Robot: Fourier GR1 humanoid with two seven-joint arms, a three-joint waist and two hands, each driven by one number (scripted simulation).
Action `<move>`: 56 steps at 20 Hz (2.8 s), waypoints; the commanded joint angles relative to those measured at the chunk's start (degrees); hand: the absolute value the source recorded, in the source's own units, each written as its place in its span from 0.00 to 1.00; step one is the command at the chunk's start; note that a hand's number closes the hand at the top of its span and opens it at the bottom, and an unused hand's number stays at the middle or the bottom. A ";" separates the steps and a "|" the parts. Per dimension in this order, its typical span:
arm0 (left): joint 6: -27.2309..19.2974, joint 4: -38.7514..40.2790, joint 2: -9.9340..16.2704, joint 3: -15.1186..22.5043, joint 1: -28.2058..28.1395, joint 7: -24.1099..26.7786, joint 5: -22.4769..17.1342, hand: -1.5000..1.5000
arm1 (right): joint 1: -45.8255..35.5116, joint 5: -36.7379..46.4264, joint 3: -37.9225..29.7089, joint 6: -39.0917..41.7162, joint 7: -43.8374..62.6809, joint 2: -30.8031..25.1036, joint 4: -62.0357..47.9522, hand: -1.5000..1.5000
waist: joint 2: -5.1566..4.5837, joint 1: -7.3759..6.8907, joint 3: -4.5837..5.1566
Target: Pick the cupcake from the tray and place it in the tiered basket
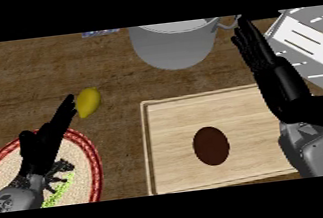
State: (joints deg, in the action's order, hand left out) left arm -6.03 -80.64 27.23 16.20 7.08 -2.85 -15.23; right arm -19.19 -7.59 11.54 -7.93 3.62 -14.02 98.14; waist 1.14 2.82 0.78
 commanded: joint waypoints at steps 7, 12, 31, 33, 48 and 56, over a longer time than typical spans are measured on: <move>-6.93 -3.21 -4.32 -2.85 4.00 4.10 1.98 0.50 | 1.46 -31.16 -14.10 2.07 -5.49 13.42 -4.19 1.00 | -3.06 -1.65 -4.03; -10.84 -4.10 -8.43 -0.93 5.93 5.16 4.67 0.50 | -0.63 -44.71 -2.66 34.73 8.12 5.84 -14.80 0.00 | -2.68 -6.04 -1.27; -16.33 -4.78 -11.51 0.62 4.72 3.34 8.85 0.50 | -15.90 -31.07 -22.75 80.25 9.12 -27.21 -1.55 0.00 | -0.96 -2.58 -0.99; -17.10 -4.97 -12.77 2.67 2.93 3.74 10.13 0.50 | -18.24 -25.76 -22.12 78.98 9.85 -25.79 1.95 0.00 | -1.19 -3.85 -0.93; -17.81 -9.25 -15.15 1.53 1.98 -0.45 13.13 0.50 | -11.83 -7.73 -14.11 78.54 9.52 -18.64 17.75 0.00 | -1.12 -3.26 -0.82; -14.94 -8.80 -13.73 -1.14 1.95 0.11 12.91 0.50 | -9.10 -0.29 -10.60 80.89 9.01 -20.70 20.20 0.00 | -1.21 -3.23 -0.83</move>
State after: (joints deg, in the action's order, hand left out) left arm -21.33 -88.25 13.14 15.92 9.15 -1.37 -2.84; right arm -29.10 -12.55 1.40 65.95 14.84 -34.65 118.38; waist -0.02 -0.37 -0.01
